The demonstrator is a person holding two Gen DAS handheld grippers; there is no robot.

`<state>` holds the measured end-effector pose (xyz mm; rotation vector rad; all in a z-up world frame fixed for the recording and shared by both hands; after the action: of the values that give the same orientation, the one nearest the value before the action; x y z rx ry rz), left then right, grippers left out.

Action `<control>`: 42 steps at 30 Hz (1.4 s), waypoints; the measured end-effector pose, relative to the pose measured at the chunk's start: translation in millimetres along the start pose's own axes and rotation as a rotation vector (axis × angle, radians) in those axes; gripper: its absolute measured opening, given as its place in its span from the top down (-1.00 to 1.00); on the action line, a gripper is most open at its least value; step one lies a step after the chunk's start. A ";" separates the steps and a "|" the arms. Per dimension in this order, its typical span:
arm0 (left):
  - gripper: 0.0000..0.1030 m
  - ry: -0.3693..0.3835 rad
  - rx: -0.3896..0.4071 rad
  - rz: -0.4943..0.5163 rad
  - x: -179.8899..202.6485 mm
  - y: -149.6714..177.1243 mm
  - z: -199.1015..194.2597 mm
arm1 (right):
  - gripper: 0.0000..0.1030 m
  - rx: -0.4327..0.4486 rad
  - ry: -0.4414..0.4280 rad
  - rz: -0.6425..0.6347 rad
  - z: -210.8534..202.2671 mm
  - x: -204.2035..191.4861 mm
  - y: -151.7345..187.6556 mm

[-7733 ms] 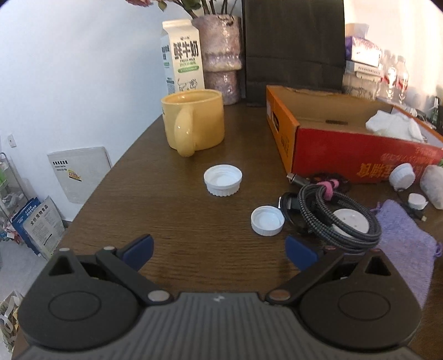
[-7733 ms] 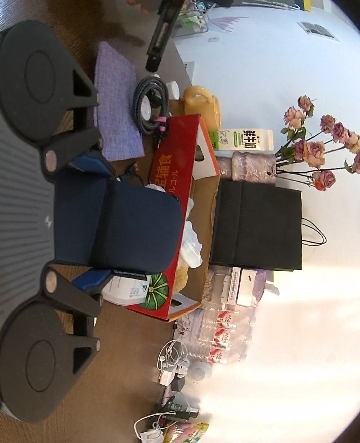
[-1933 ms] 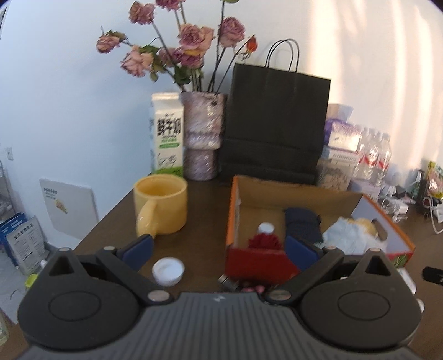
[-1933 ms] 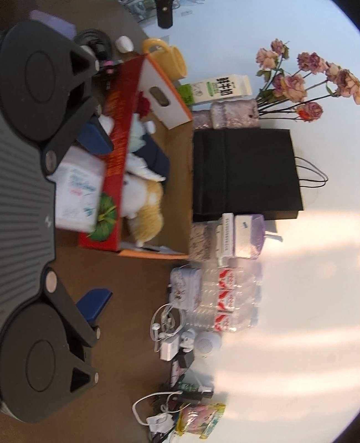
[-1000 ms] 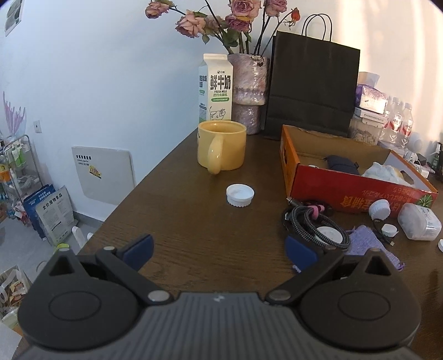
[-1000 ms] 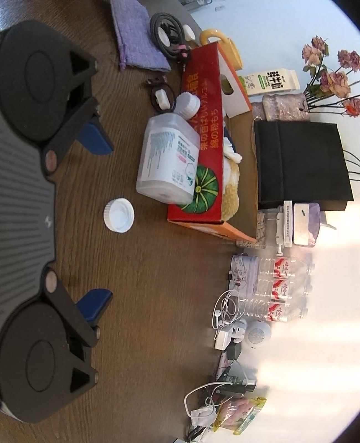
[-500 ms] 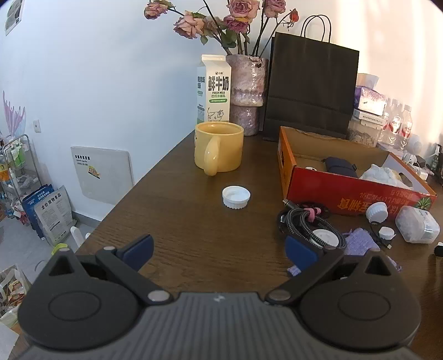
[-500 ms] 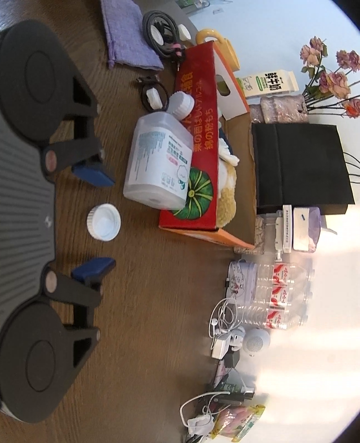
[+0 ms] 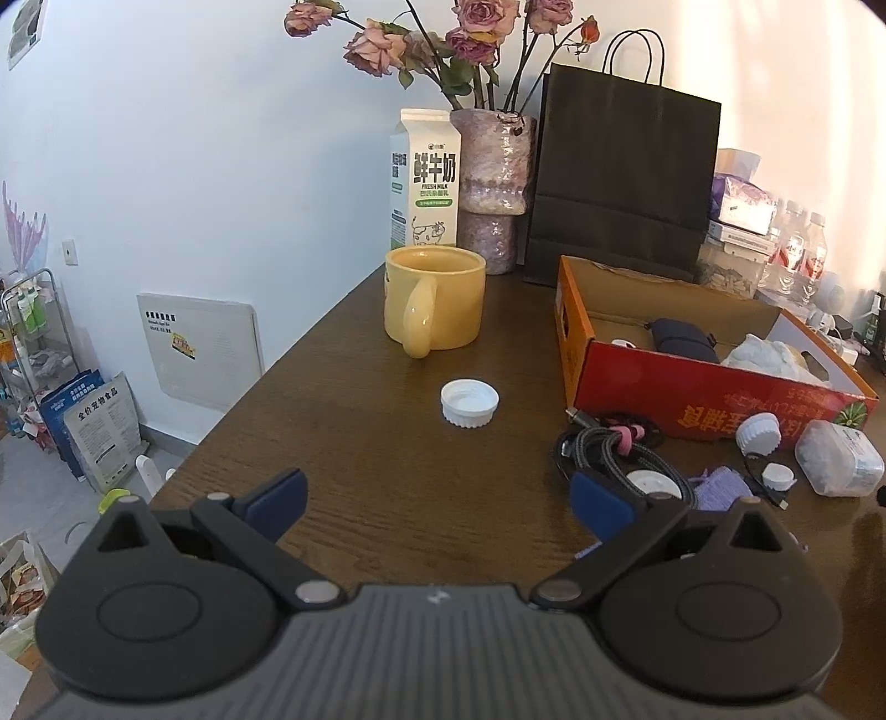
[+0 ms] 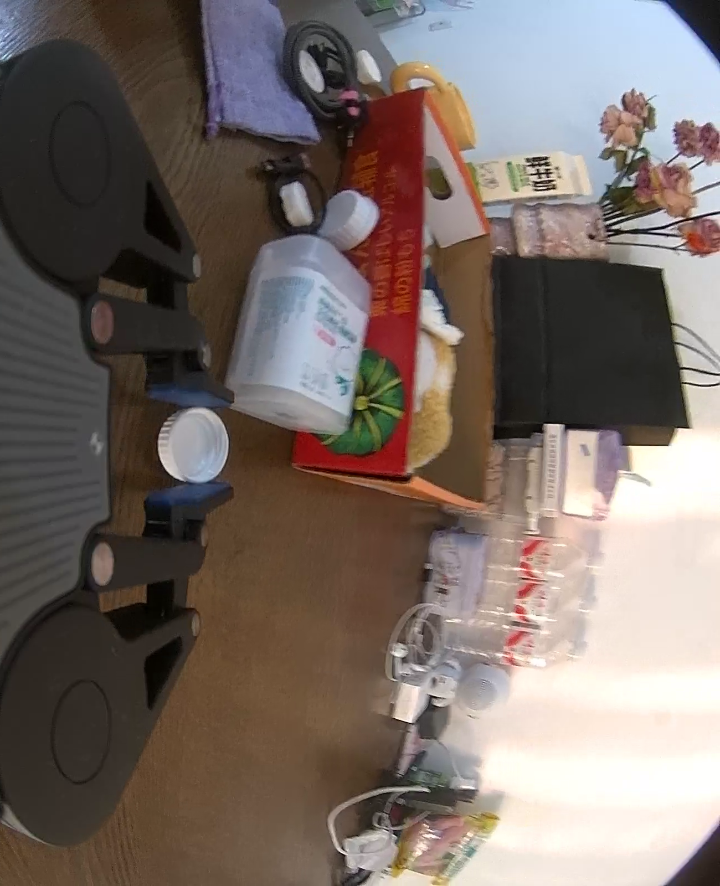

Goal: Organize objects
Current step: 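Grasp the white bottle cap on the table with the right tool, then grasp another white bottle cap with the left tool while the right tool holds its cap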

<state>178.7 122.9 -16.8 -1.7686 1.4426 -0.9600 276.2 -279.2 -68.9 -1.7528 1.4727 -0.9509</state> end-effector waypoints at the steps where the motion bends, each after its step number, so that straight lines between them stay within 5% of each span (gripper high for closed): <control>1: -1.00 -0.002 0.001 0.000 -0.8 -1.4 2.0 | 0.46 0.017 0.002 0.007 -2.5 0.0 -0.5; 8: -1.00 -0.018 0.011 0.020 -5.0 -17.6 21.5 | 0.46 0.090 0.018 0.011 -14.5 -4.6 -2.2; 33: -1.00 -0.013 -0.086 0.046 -17.1 -35.9 132.9 | 0.46 0.089 0.067 0.045 -14.0 1.1 -2.2; 37: -0.82 -0.008 -0.096 0.027 -18.9 -36.0 141.1 | 0.46 0.089 0.064 0.042 -14.0 0.4 -2.1; 42: -0.34 0.006 -0.105 0.034 -14.3 -36.5 148.1 | 0.46 0.091 0.062 0.035 -15.0 -1.6 -2.3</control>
<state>321.8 149.0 -64.6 -1.8112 1.5481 -0.8874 264.4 -277.7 -59.2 -1.6401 1.4706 -1.0462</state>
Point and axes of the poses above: each gripper's, at about its wrist camera, not at the fingertips, and z roughly the way its jaws point, x to its right, y to its underside, the point moved 1 cm from there along z, roughly the way its jaws point, and after that the axes turned 10 degrees about y, right-handed, at the moved point
